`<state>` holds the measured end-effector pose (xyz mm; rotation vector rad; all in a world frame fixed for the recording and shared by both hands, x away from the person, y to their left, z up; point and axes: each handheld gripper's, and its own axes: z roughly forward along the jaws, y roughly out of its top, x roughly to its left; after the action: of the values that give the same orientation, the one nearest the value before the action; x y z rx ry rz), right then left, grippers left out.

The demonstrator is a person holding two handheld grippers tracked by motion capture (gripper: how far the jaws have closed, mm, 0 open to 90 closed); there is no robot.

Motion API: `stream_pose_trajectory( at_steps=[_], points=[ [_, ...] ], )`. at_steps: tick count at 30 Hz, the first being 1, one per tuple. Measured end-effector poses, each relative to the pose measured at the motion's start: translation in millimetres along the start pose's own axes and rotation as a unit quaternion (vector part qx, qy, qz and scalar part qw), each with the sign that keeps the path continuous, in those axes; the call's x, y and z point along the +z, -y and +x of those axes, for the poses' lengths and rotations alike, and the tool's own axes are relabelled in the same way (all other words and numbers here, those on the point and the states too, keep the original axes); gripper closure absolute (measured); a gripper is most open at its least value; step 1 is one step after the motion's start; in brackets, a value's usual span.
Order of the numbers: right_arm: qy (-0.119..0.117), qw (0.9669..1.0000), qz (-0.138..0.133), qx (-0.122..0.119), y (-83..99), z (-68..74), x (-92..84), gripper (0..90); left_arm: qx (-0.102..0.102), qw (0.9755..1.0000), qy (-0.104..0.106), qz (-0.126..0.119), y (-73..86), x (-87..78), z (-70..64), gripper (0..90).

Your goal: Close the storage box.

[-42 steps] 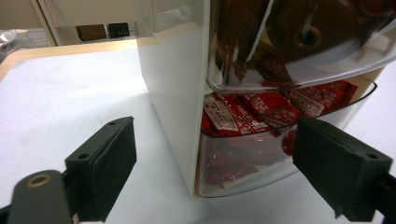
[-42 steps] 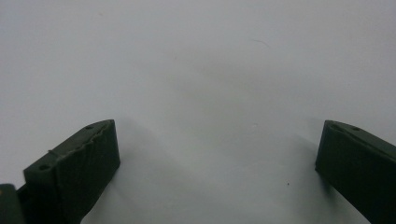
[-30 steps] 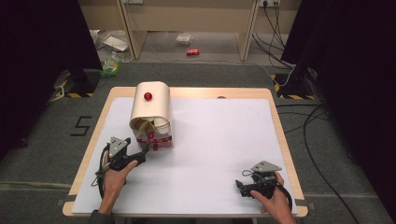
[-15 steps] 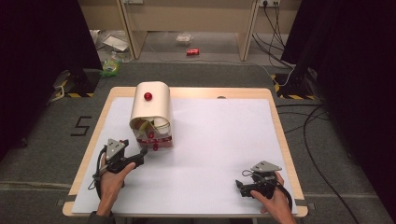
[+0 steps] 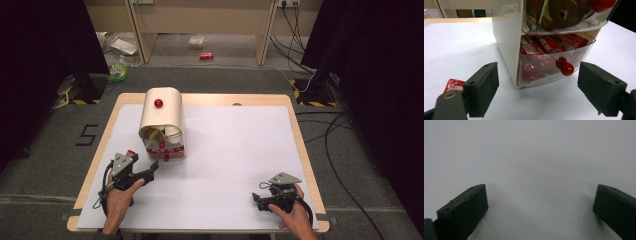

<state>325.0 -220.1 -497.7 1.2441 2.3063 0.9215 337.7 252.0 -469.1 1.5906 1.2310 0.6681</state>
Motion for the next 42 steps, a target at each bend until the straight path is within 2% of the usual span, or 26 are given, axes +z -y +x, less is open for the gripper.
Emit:
stream_pose_trajectory(
  at_steps=[11, 31, 42],
  points=[
    [0.0, 1.0, 0.0, 0.0, 0.0, 0.0, 0.0, 0.3, 0.007, 0.9999, 0.009, -0.002, 1.8, -10.4, -8.0, 16.5],
    [0.0, 1.0, 0.0, 0.0, 0.0, 0.0, 0.0, 0.2, 0.029, 0.9982, 0.05, 0.012, 18.4, -29.8, -40.1, 16.3],
    [0.0, 1.0, 0.0, -0.001, 0.0, -0.1, 0.0, 0.2, 0.035, 0.9973, 0.062, 0.018, 26.0, -34.6, -48.4, 16.3]
  ],
)
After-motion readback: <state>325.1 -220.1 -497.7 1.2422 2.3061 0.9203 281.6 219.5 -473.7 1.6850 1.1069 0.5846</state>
